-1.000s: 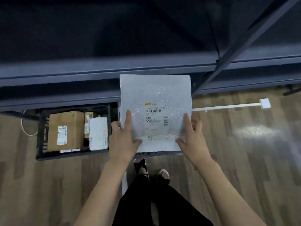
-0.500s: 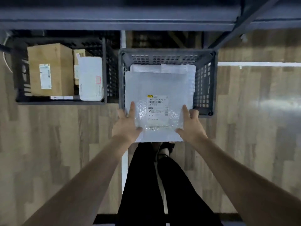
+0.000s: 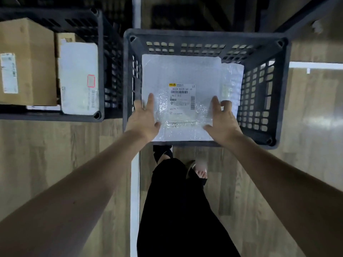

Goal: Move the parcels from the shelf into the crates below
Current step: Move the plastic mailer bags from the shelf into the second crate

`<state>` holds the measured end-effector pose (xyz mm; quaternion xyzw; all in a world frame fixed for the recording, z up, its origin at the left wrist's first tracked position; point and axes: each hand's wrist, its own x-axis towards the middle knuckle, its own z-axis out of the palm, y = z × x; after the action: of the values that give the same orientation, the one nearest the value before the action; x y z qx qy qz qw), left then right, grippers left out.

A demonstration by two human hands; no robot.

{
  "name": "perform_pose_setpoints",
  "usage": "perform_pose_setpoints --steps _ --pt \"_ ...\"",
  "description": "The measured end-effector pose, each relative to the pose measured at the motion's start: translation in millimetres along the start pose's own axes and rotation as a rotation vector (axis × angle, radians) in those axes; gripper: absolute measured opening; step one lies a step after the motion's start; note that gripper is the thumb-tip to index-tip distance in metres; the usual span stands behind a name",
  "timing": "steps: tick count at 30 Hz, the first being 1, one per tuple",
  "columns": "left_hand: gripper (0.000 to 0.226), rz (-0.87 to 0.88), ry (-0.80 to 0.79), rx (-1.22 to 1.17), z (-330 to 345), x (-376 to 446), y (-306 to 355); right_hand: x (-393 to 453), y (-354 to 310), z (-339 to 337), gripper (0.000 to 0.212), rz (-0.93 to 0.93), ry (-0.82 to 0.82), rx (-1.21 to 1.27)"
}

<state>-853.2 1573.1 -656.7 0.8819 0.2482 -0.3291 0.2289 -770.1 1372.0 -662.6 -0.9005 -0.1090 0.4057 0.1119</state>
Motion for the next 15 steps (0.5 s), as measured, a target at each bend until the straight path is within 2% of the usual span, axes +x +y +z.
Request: perform_pose_setpoints --steps 7,12,15 --pt "0.097 -0.064 -0.065 0.036 54.2 72.6 -27.3 78.1 3.1 54.2 0.091 -0.017 -0.048 -0.052" --pt "0.105 -0.052 -0.028 0.046 73.5 121.6 -42.8 126.7 -1.6 83.6 0.091 -0.007 0.03 -0.023" --pt "0.098 -0.044 0.018 0.092 86.5 145.4 -42.0 145.9 7.0 93.4 0.098 0.007 0.002 -0.032"
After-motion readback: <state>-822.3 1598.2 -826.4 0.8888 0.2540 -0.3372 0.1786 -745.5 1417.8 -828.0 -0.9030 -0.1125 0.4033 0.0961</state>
